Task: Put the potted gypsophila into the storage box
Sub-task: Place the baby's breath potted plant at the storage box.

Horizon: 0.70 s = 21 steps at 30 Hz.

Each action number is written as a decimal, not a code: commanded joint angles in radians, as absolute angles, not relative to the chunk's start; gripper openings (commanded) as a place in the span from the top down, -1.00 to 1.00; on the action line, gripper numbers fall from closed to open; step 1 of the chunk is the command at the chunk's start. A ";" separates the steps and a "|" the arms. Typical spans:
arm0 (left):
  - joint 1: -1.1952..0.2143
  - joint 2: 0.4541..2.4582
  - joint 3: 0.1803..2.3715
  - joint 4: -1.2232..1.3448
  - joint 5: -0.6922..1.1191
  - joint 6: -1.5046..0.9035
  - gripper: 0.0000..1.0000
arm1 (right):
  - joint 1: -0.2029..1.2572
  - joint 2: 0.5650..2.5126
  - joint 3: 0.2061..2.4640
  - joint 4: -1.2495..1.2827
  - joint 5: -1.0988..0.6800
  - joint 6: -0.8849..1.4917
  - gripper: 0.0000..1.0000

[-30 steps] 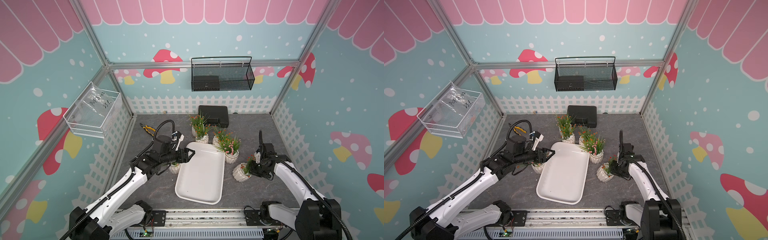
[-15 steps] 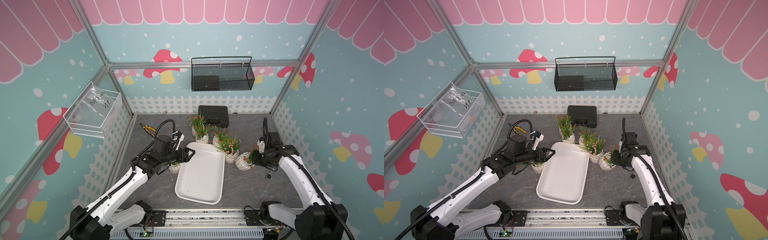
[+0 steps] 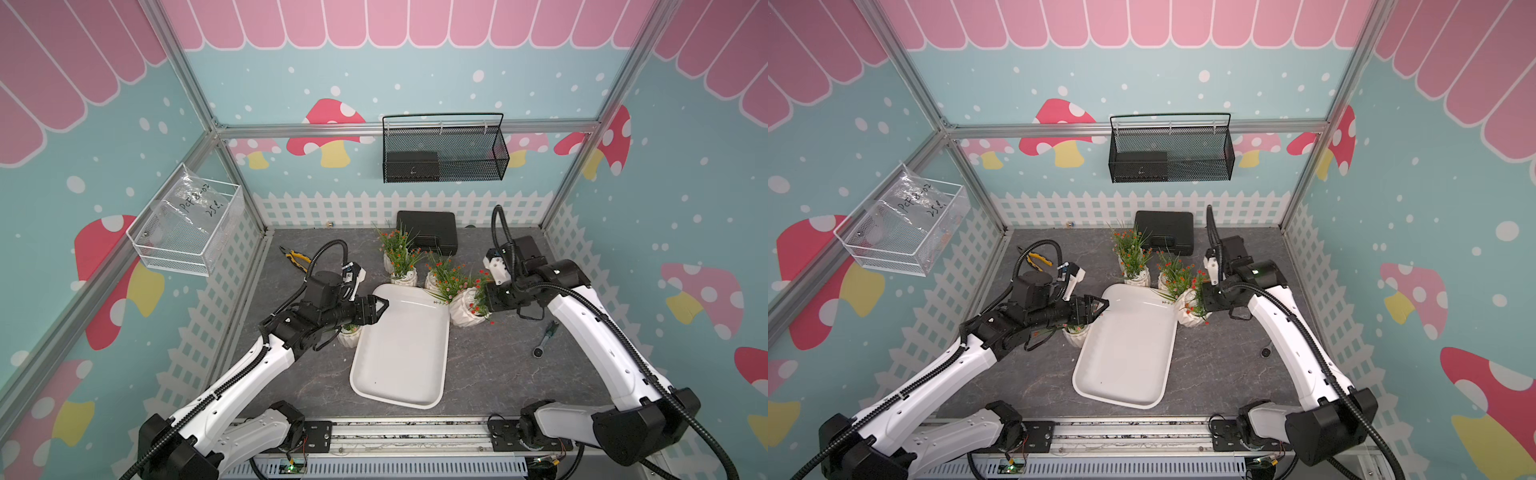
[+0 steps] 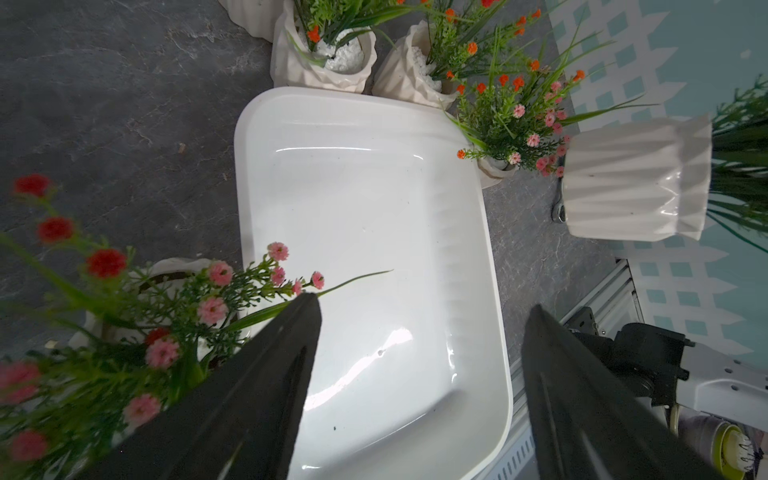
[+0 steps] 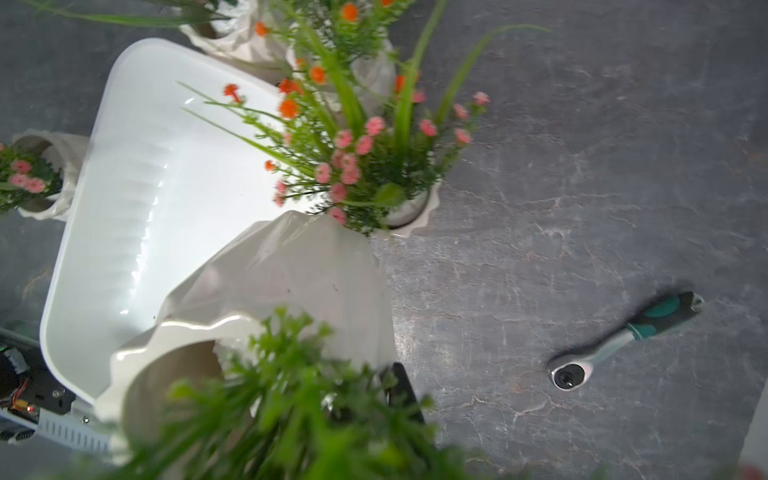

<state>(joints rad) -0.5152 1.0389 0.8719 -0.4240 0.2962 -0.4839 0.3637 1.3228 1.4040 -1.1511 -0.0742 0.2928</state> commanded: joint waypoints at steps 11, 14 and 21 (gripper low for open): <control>-0.265 0.950 0.765 -0.332 0.617 -0.626 -0.45 | 0.674 1.750 1.849 -1.156 0.017 0.266 0.74; -0.242 0.943 0.781 -0.371 0.621 -0.612 -0.45 | 0.711 1.862 1.953 -1.171 0.050 0.241 0.74; -0.200 0.963 0.845 -0.480 0.612 -0.549 -0.45 | 0.738 2.037 2.047 -1.160 0.074 0.205 0.73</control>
